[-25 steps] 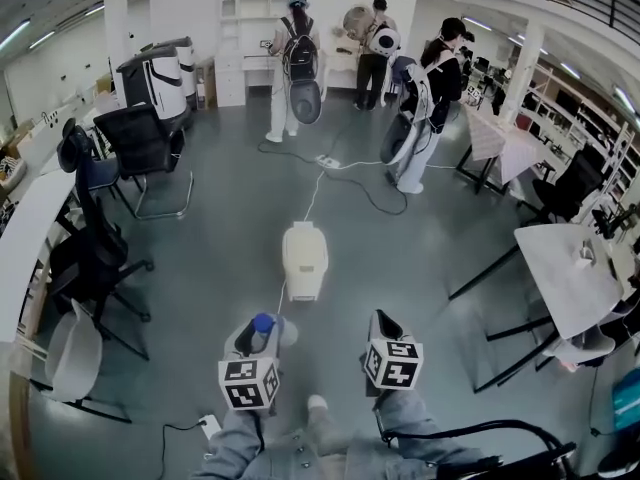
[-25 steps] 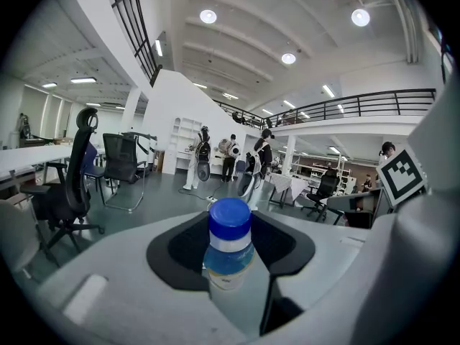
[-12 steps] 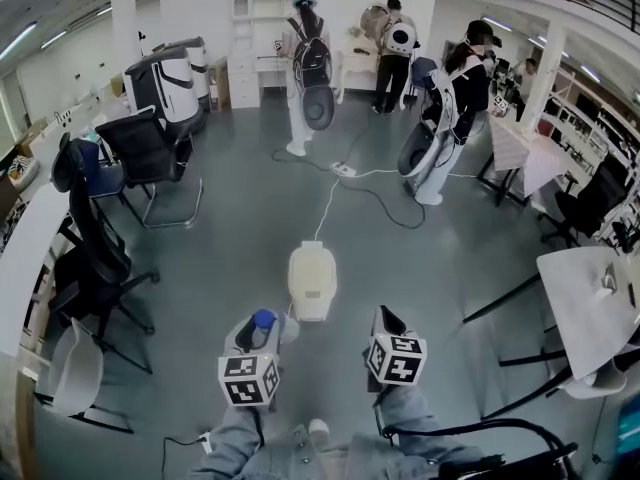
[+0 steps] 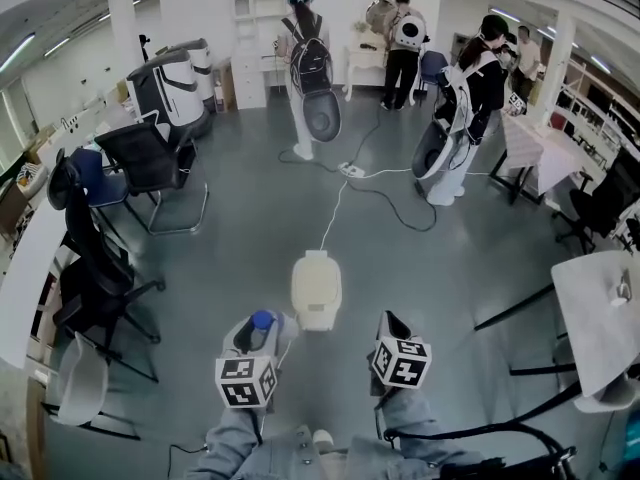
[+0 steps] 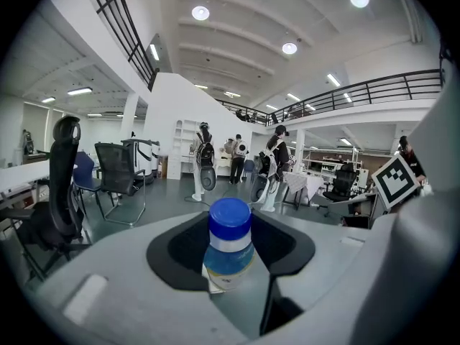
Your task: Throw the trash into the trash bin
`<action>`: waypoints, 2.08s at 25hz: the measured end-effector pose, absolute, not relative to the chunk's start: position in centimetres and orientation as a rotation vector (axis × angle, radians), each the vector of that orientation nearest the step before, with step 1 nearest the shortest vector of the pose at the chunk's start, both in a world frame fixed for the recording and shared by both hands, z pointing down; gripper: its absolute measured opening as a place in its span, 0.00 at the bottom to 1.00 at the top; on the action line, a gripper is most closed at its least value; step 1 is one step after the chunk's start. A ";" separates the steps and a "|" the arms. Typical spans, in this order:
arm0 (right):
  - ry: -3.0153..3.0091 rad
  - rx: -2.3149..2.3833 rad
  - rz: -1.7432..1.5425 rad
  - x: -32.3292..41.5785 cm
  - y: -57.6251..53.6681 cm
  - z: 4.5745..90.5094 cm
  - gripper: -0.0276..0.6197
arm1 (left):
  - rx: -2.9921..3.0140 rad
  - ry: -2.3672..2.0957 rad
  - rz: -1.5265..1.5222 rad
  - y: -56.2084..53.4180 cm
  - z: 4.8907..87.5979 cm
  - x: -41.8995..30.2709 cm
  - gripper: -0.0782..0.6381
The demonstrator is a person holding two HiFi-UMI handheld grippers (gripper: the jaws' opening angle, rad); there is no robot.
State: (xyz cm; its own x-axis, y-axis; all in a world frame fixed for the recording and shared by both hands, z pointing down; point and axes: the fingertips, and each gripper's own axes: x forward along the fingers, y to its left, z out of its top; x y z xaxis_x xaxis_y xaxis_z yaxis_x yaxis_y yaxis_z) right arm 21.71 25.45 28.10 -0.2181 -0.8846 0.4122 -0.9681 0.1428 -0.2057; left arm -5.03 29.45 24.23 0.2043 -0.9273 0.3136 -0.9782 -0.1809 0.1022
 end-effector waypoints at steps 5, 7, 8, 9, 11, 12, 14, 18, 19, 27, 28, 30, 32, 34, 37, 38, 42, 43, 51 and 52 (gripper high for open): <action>-2.183 1.837 0.661 22.7 23.3 28.8 0.05 | 2.209 -1.775 0.246 26.7 24.6 -4.7 0.37; -2.170 1.845 0.659 22.7 22.3 28.9 0.05 | 2.212 -1.768 0.240 25.5 24.7 -5.0 0.37; -2.162 1.850 0.660 22.7 21.7 29.0 0.05 | 2.213 -1.765 0.235 24.8 24.8 -5.2 0.37; -2.153 1.856 0.661 22.6 21.1 29.1 0.05 | 2.215 -1.761 0.229 24.0 24.9 -5.4 0.37; -2.136 1.868 0.658 22.2 19.7 29.2 0.05 | 2.221 -1.752 0.215 22.0 25.1 -6.1 0.37; -2.129 1.874 0.654 21.9 18.9 29.1 0.05 | 2.224 -1.746 0.209 20.8 25.1 -6.6 0.37; -2.116 1.887 0.650 21.2 16.9 28.8 0.05 | 2.232 -1.734 0.202 18.4 24.9 -7.6 0.37; -2.102 1.912 0.644 18.7 12.4 27.9 0.05 | 2.254 -1.722 0.199 13.4 24.0 -10.2 0.37; -2.104 1.915 0.638 17.8 11.3 27.6 0.05 | 2.260 -1.723 0.196 12.0 23.8 -11.1 0.37; -2.060 1.929 0.623 13.1 4.3 27.6 0.05 | 2.247 -1.684 0.181 3.0 24.8 -16.0 0.37; -2.049 1.941 0.626 12.9 3.4 27.7 0.05 | 2.252 -1.671 0.186 2.1 25.0 -16.2 0.37; -2.030 1.961 0.631 12.4 1.9 27.8 0.05 | 2.264 -1.647 0.193 0.3 25.3 -16.7 0.37; -2.009 1.981 0.639 11.8 0.6 28.1 0.05 | 2.275 -1.627 0.199 -1.1 25.8 -17.2 0.37; -1.983 2.004 0.646 11.6 -0.4 28.6 0.05 | 2.282 -1.614 0.209 -2.6 26.3 -17.9 0.37; -1.950 2.023 0.652 12.2 -1.4 29.2 0.05 | 2.282 -1.611 0.225 -4.5 26.9 -18.4 0.37; -1.939 2.022 0.657 12.6 -1.6 29.5 0.05 | 2.279 -1.609 0.229 -4.8 27.0 -18.3 0.37; -1.925 2.001 0.716 13.6 -2.8 30.9 0.05 | 2.248 -1.616 0.249 -5.7 27.6 -17.7 0.37; -1.935 1.992 0.727 13.4 -3.3 30.9 0.05 | 2.240 -1.618 0.254 -5.9 27.6 -17.6 0.37; -2.002 1.891 0.724 12.1 -5.5 31.6 0.05 | 2.215 -1.664 0.295 -6.2 28.4 -17.1 0.37; -2.001 1.876 0.733 11.8 -5.4 32.1 0.05 | 2.205 -1.671 0.307 -6.0 28.8 -17.4 0.37</action>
State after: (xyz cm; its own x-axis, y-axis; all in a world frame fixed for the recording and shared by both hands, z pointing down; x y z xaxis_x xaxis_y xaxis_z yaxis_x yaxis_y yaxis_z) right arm 11.82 -5.45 32.08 -0.1009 -0.8334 0.5434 -0.9872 0.0161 -0.1586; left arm -17.44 -6.03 28.83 0.2785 -0.8822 0.3796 -0.9595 -0.2387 0.1494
